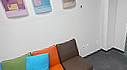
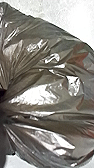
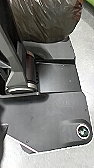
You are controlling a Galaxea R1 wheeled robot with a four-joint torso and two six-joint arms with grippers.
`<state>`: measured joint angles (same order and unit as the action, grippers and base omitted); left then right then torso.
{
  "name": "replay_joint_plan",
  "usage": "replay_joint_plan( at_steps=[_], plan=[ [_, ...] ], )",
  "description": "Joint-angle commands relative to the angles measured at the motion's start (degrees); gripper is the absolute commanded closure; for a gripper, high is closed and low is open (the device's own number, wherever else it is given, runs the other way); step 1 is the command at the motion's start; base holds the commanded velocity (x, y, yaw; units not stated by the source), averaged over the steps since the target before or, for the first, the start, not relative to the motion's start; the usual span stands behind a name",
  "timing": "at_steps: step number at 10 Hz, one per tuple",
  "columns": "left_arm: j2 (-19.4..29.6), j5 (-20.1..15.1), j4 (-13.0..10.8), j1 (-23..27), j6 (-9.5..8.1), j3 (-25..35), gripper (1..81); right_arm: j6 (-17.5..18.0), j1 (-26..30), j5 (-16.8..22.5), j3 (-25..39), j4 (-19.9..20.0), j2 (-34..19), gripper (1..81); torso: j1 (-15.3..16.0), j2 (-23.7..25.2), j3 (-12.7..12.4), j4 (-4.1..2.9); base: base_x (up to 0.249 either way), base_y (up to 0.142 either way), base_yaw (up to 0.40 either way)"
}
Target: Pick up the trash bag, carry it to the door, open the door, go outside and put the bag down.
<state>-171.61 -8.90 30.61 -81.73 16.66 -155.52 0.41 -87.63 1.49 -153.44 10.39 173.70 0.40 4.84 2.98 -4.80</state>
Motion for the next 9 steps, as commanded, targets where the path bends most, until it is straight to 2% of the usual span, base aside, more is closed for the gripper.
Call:
replay_joint_plan(
  at_steps=[1,9],
  plan=[
    [0.12,-4.02,0.41,3.98,0.39,0.03,81.1,-0.24,2.93,3.43,0.17,-0.45,0.00,1.0,0.00,0.00,0.00,0.00,0.000,0.000,-0.142],
    [-0.06,-4.02,0.33,3.99,0.39,0.21,81.1,-0.24,2.93,3.43,0.17,-0.45,0.09,1.0,0.00,0.00,0.00,0.00,0.000,0.000,-0.223]
  ],
)
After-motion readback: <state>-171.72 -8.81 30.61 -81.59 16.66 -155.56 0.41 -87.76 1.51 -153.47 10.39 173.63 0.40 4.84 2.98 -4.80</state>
